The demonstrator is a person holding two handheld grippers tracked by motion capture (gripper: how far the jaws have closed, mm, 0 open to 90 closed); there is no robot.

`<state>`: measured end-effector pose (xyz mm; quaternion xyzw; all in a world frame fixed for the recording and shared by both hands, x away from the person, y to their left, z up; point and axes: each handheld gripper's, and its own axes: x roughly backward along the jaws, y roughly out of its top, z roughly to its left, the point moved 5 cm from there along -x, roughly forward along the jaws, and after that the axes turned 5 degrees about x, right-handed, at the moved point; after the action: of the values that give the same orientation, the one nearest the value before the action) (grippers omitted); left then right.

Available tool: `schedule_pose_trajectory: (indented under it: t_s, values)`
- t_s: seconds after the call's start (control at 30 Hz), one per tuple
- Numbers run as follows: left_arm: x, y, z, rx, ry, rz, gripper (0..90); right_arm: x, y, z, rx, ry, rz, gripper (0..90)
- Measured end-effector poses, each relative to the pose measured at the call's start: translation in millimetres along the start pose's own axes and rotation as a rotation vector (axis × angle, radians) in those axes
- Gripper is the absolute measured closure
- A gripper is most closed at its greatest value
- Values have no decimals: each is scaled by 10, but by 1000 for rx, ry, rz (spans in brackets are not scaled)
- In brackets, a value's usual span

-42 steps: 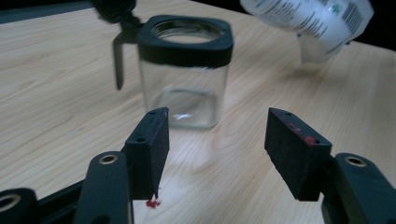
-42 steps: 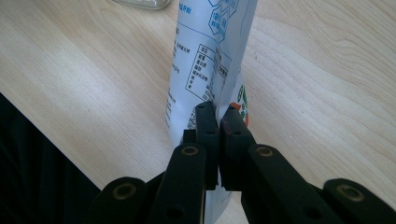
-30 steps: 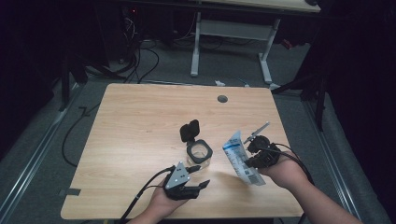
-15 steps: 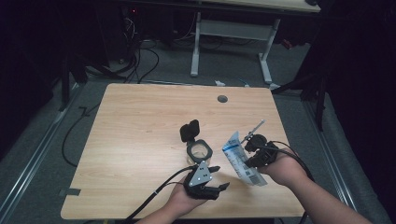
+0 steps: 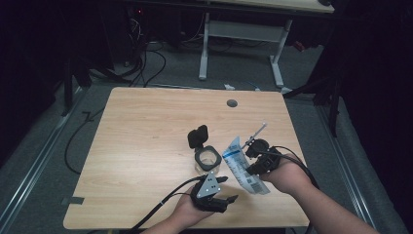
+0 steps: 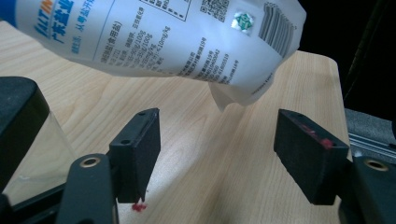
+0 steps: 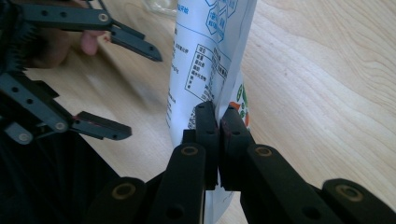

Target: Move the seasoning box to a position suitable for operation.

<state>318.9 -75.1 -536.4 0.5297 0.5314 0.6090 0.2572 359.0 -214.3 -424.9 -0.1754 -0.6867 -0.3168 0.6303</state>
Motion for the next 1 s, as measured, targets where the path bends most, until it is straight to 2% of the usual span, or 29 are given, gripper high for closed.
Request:
schedule_pose_trajectory:
  t_s: [0.27, 0.37, 0.6, 0.77, 0.93, 1.0]
  values:
    - [-27, -15, -27, -13, -8, 6, 307, 33, 43, 121, -2, 19, -12, 888]
    - [-47, -30, -37, -3, -18, 12, 285, 83, 73, 161, 19, 14, -23, 887]
    - [-71, -14, -59, 5, -25, -4, 279, 151, 129, 237, 21, 15, -34, 887]
    - [-93, 57, -86, -35, -28, -25, 266, 139, 175, 277, 31, 29, -46, 887]
    - [-125, 97, -102, -25, -44, -42, 278, 148, 223, 306, 28, 32, -51, 887]
    - [-146, 69, -116, -37, -40, -31, 279, 158, 236, 303, 34, 35, -58, 887]
